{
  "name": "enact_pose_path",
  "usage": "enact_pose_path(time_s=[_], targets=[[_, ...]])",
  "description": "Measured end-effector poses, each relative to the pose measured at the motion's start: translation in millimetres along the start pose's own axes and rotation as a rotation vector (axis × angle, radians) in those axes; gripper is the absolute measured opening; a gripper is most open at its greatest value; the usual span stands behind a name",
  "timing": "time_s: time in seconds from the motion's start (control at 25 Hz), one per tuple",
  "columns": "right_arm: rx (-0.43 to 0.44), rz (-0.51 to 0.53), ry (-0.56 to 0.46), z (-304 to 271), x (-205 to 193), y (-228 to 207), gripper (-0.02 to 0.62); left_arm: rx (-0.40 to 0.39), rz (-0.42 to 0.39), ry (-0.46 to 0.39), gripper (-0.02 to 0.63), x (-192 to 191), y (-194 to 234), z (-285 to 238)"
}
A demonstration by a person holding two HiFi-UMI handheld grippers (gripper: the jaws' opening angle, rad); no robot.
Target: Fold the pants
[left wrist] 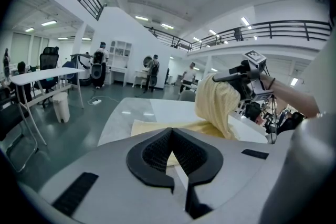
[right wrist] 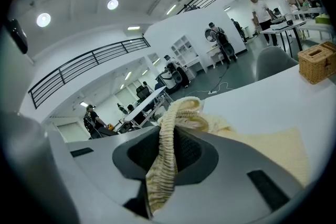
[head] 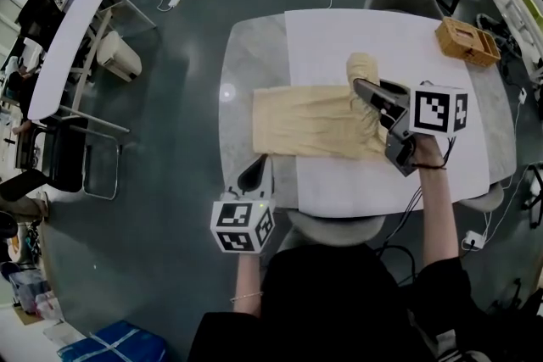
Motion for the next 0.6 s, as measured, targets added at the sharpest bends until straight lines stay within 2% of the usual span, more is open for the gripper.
enact_pose_path(time_s=[0.24,0.6], targets=[[0.011,0.009,0.044,-45,-10,12,0.071,-0.006,0.005,0.016,0.008,1,27,-1],[0.034,0.032,0.109,-82,-16,18,0.071,0.012,0.036,0.048,0.008,-8,33,-11]])
Point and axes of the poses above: the fingertips, and each gripper's own axes: z backward along the fingers, y to its left, x out of its top, the point moved 9 cm from there along z, backward along the fingers, and after that the axes turned 10 degrees about z, right-handed, at the moved point
